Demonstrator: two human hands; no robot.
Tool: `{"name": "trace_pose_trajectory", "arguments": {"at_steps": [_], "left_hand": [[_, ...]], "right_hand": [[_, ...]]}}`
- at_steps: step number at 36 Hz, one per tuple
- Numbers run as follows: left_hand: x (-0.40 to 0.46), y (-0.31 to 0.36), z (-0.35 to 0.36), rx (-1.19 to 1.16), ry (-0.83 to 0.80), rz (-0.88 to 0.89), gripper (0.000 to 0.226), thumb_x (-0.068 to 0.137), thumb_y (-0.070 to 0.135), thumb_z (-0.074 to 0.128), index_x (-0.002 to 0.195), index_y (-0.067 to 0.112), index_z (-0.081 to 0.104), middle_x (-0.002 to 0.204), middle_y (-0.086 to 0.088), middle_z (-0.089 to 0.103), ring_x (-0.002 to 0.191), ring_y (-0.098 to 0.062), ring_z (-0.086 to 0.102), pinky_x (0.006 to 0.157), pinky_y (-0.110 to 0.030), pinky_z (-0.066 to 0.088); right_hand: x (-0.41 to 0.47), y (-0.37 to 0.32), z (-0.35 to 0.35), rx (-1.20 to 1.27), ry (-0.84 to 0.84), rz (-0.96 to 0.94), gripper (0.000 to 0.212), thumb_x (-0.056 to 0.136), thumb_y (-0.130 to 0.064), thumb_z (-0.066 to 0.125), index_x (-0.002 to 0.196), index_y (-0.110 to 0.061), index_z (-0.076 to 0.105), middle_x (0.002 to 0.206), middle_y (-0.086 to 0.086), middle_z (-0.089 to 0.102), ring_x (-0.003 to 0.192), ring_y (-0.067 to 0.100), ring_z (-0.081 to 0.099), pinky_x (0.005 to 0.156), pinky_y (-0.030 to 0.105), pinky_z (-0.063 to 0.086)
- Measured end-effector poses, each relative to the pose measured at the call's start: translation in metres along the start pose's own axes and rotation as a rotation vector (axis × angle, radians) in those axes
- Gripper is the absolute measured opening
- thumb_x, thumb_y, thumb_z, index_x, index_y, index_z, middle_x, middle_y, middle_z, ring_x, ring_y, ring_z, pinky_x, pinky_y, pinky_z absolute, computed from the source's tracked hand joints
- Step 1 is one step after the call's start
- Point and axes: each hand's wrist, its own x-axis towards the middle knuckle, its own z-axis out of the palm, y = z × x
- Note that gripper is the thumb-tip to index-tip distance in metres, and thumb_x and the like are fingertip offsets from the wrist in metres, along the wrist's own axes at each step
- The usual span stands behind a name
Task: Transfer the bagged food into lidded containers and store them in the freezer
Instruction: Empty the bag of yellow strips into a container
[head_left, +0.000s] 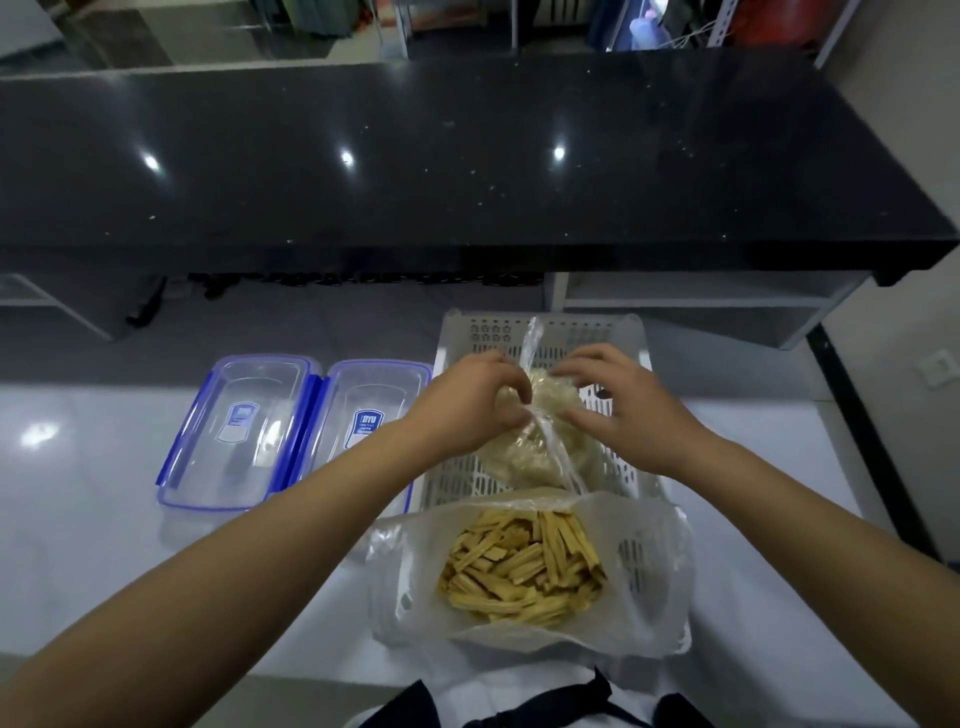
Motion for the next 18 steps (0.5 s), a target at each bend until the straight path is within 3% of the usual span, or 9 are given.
{"name": "trace_pose_trajectory", "arguments": {"at_steps": [5, 11, 15, 18], "left_hand": [[0.001, 0.0, 0.0, 0.032, -0.009, 0.016, 0.008, 0.089, 0.032, 0.072, 0.096, 0.03, 0.072, 0.103, 0.016, 0.049, 0.097, -0.007, 0.046, 0.076, -0.03, 0.04], [0.006, 0.003, -0.003, 0.119, -0.025, 0.052, 0.007, 0.092, 0.033, 0.068, 0.096, 0.028, 0.072, 0.117, 0.012, 0.055, 0.099, -0.013, 0.058, 0.072, -0.028, 0.04], [0.005, -0.003, -0.007, 0.168, 0.005, 0.094, 0.013, 0.097, 0.034, 0.06, 0.099, 0.025, 0.069, 0.126, 0.013, 0.052, 0.097, -0.015, 0.061, 0.07, -0.031, 0.042], [0.001, -0.013, -0.013, 0.124, 0.054, 0.077, 0.013, 0.1, 0.031, 0.056, 0.101, 0.022, 0.065, 0.124, 0.01, 0.055, 0.098, -0.013, 0.061, 0.078, -0.034, 0.047]], "right_hand": [[0.006, -0.02, 0.013, -0.239, -0.093, 0.012, 0.014, 0.09, -0.027, 0.07, 0.104, -0.03, 0.073, 0.138, -0.006, 0.052, 0.124, 0.015, 0.049, 0.093, 0.03, 0.042], [0.011, -0.03, 0.018, -0.288, -0.03, 0.018, 0.01, 0.092, -0.018, 0.063, 0.091, -0.02, 0.073, 0.12, -0.006, 0.059, 0.102, 0.019, 0.058, 0.075, 0.029, 0.043], [0.005, -0.027, 0.012, -0.231, 0.031, 0.034, 0.006, 0.093, -0.018, 0.065, 0.089, -0.018, 0.069, 0.105, -0.006, 0.066, 0.093, 0.017, 0.06, 0.077, 0.034, 0.048], [-0.006, -0.02, 0.004, -0.074, 0.081, 0.088, 0.006, 0.095, -0.02, 0.067, 0.09, -0.019, 0.069, 0.092, -0.011, 0.067, 0.085, 0.011, 0.061, 0.075, 0.029, 0.049]]}}
